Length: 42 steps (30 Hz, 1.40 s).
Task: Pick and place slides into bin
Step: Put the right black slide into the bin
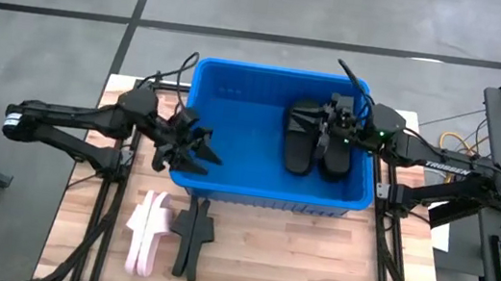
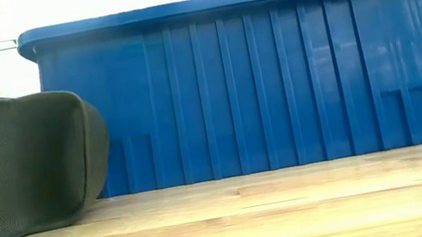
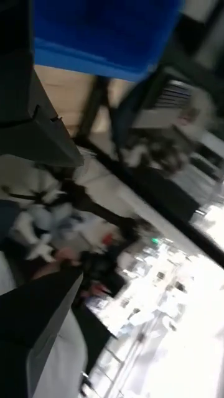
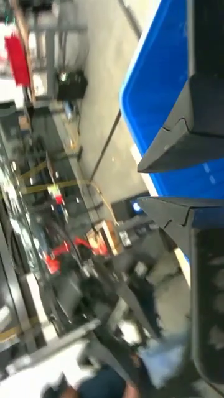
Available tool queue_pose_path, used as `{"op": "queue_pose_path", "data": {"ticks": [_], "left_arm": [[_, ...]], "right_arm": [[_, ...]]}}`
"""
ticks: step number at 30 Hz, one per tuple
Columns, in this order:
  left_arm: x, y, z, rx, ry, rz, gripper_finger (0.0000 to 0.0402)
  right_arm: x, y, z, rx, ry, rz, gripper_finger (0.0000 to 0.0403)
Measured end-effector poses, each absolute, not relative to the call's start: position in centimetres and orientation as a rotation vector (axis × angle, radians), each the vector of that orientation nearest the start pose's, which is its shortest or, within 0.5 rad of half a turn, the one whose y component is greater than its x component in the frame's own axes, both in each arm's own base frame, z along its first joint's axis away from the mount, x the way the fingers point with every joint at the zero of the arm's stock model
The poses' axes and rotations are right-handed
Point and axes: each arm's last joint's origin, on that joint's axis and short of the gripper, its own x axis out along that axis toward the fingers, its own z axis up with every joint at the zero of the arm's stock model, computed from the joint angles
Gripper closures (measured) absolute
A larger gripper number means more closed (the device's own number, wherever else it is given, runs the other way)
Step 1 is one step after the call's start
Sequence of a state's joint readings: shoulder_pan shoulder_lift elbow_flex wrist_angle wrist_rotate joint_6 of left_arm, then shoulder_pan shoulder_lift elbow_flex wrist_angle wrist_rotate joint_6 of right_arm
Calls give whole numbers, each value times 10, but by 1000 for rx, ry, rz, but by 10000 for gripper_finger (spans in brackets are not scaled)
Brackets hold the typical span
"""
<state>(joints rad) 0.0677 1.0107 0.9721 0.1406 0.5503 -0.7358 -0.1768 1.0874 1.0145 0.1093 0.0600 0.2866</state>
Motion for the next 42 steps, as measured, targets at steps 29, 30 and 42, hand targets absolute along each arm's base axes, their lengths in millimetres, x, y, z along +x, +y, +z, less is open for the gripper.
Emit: {"op": "queue_pose_path", "data": {"ticks": [29, 30, 42], "left_arm": [[222, -57, 387, -639, 190, -414, 191], [227, -59, 385, -662, 198, -419, 196], [289, -91, 365, -908, 286, -499, 206]], "right_arm": [[233, -26, 364, 40, 213, -118, 390], [232, -26, 362, 29, 251, -117, 390], [217, -30, 340, -17, 564, -293, 390]]}}
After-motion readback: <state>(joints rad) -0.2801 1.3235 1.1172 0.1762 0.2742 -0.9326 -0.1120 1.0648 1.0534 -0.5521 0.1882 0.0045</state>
